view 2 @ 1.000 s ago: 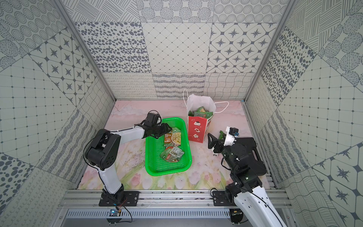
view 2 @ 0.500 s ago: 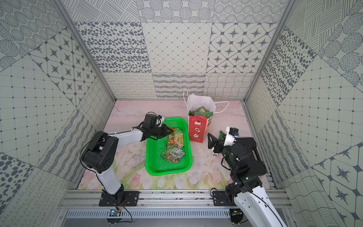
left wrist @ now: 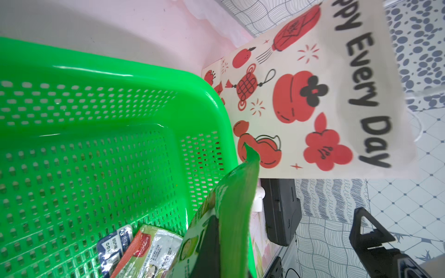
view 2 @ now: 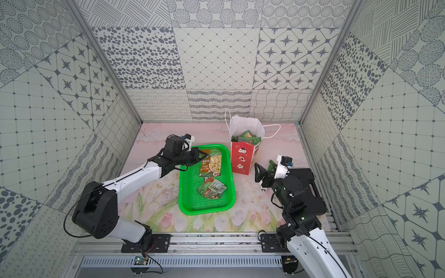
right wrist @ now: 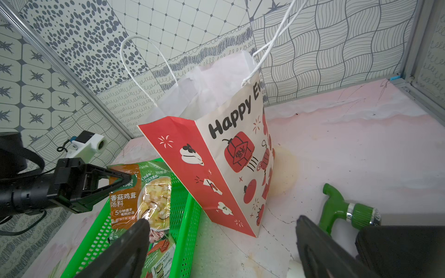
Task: Place the condiment packets inside the bag
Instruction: Pick up the condiment packet from the storage box, then place the condiment packet in the paper bag.
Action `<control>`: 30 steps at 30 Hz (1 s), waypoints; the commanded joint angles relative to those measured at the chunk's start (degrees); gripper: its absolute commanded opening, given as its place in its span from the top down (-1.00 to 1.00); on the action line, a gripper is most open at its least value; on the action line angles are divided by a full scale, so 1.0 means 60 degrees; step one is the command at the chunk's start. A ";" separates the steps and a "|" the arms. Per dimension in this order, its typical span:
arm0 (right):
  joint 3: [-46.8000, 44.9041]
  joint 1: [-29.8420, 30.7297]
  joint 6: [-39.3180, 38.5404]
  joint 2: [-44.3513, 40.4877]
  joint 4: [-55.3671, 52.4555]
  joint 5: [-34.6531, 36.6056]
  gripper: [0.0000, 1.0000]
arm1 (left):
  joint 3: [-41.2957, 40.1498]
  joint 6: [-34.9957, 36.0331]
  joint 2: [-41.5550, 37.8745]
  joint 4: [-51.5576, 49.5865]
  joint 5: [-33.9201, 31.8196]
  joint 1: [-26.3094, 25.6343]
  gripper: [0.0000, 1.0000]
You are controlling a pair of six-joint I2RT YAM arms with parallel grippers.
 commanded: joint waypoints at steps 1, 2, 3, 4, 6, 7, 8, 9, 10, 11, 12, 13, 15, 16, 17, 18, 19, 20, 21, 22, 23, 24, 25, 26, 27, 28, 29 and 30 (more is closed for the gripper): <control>-0.0148 0.0029 0.0015 -0.0004 0.0412 0.0217 -0.94 | 0.0146 0.0261 -0.1334 -0.1289 -0.1365 -0.0412 1.00; -0.0160 0.0020 0.0012 -0.0012 0.0411 0.0272 -0.94 | 0.0218 0.0224 -0.1562 -0.1491 -0.1545 -0.0531 1.00; -0.0181 0.0022 0.0023 -0.0025 0.0411 0.0327 -0.93 | 0.0313 0.0213 -0.1870 -0.1722 -0.1869 -0.0698 1.00; -0.0192 0.0032 0.0030 -0.0033 0.0411 0.0390 -0.93 | 0.0429 0.0222 -0.2085 -0.1905 -0.2199 -0.0870 1.00; -0.0207 0.0024 0.0068 -0.0059 0.0411 0.0571 -0.94 | 0.0730 0.0302 -0.2583 -0.2320 -0.2944 -0.1289 1.00; -0.0200 0.0030 0.0077 -0.0060 0.0375 0.0626 -0.93 | 0.0888 0.0320 -0.2728 -0.2463 -0.3207 -0.1450 1.00; -0.0207 0.0029 0.0083 -0.0078 0.0353 0.0674 -0.94 | 0.1080 0.0367 -0.2873 -0.2603 -0.3433 -0.1632 1.00; -0.0207 0.0023 0.0084 -0.0106 0.0325 0.0713 -0.94 | 0.1281 0.0412 -0.2972 -0.2717 -0.3692 -0.1813 1.00; -0.0207 0.0030 0.0083 -0.0127 0.0316 0.0747 -0.93 | 0.1440 0.0433 -0.3017 -0.2834 -0.3875 -0.1934 1.00; -0.0207 0.0028 0.0083 -0.0161 0.0286 0.0788 -0.94 | 0.1723 0.0503 -0.3077 -0.2984 -0.4187 -0.2195 1.00; -0.0208 0.0033 0.0099 -0.0169 0.0246 0.0836 -0.94 | 0.1933 0.0566 -0.3098 -0.3077 -0.4403 -0.2370 1.00; -0.0206 0.0020 0.0104 -0.0229 0.0213 0.0904 -0.93 | 0.2182 0.0660 -0.3117 -0.3170 -0.4614 -0.2574 1.00; -0.0196 0.0024 0.0114 -0.0340 0.0115 0.1088 -0.94 | 0.2674 0.0885 -0.3086 -0.3231 -0.5031 -0.2996 1.00; -0.0196 0.0018 0.0122 -0.0395 0.0076 0.1189 -0.94 | 0.2887 0.1010 -0.3028 -0.3254 -0.5147 -0.3125 1.00; -0.0207 0.0022 0.0130 -0.0435 0.0052 0.1281 -0.94 | 0.3157 0.1115 -0.2938 -0.3236 -0.5234 -0.3253 1.00; -0.0221 0.0029 0.0128 -0.0470 0.0020 0.1359 -0.93 | 0.3483 0.1260 -0.2818 -0.3201 -0.5303 -0.3394 1.00; -0.0220 0.0029 0.0143 -0.0490 -0.0015 0.1427 -0.94 | 0.3761 0.1401 -0.2671 -0.3204 -0.5373 -0.3494 1.00; -0.0207 0.0028 0.0137 -0.0508 -0.0051 0.1477 -0.94 | 0.4094 0.1546 -0.2458 -0.3199 -0.5435 -0.3618 1.00; -0.0198 0.0023 0.0139 -0.0523 -0.0060 0.1504 -0.94 | 0.4444 0.1687 -0.2221 -0.3205 -0.5470 -0.3713 1.00; -0.0192 0.0021 0.0136 -0.0524 -0.0098 0.1515 -0.94 | 0.4791 0.1838 -0.2007 -0.3199 -0.5503 -0.3797 1.00; -0.0186 0.0027 0.0143 -0.0535 -0.0116 0.1516 -0.94 | 0.5233 0.1987 -0.1684 -0.3254 -0.5531 -0.3894 1.00; -0.0185 0.0027 0.0136 -0.0549 -0.0126 0.1530 -0.94 | 0.5625 0.2132 -0.1396 -0.3278 -0.5548 -0.3986 1.00; -0.0180 0.0021 0.0143 -0.0560 -0.0125 0.1552 -0.94 | 0.5960 0.2285 -0.1156 -0.3274 -0.5572 -0.4076 1.00; -0.0188 0.0025 0.0143 -0.0563 -0.0144 0.1574 -0.94 | 0.6306 0.2468 -0.0860 -0.3268 -0.5700 -0.4176 1.00; -0.0178 0.0031 0.0154 -0.0562 -0.0160 0.1602 -0.93 | 0.6694 0.2618 -0.0566 -0.3286 -0.5804 -0.4264 1.00; -0.0171 0.0026 0.0157 -0.0568 -0.0174 0.1621 -0.93 | 0.6956 0.2731 -0.0328 -0.3280 -0.5860 -0.4289 1.00; -0.0156 0.0022 0.0165 -0.0564 -0.0173 0.1633 -0.93 | 0.7268 0.2866 -0.0065 -0.3257 -0.5926 -0.4315 1.00; -0.0170 0.0021 0.0158 -0.0568 -0.0177 0.1631 -0.94 | 0.7487 0.2971 0.0174 -0.3209 -0.6008 -0.4357 1.00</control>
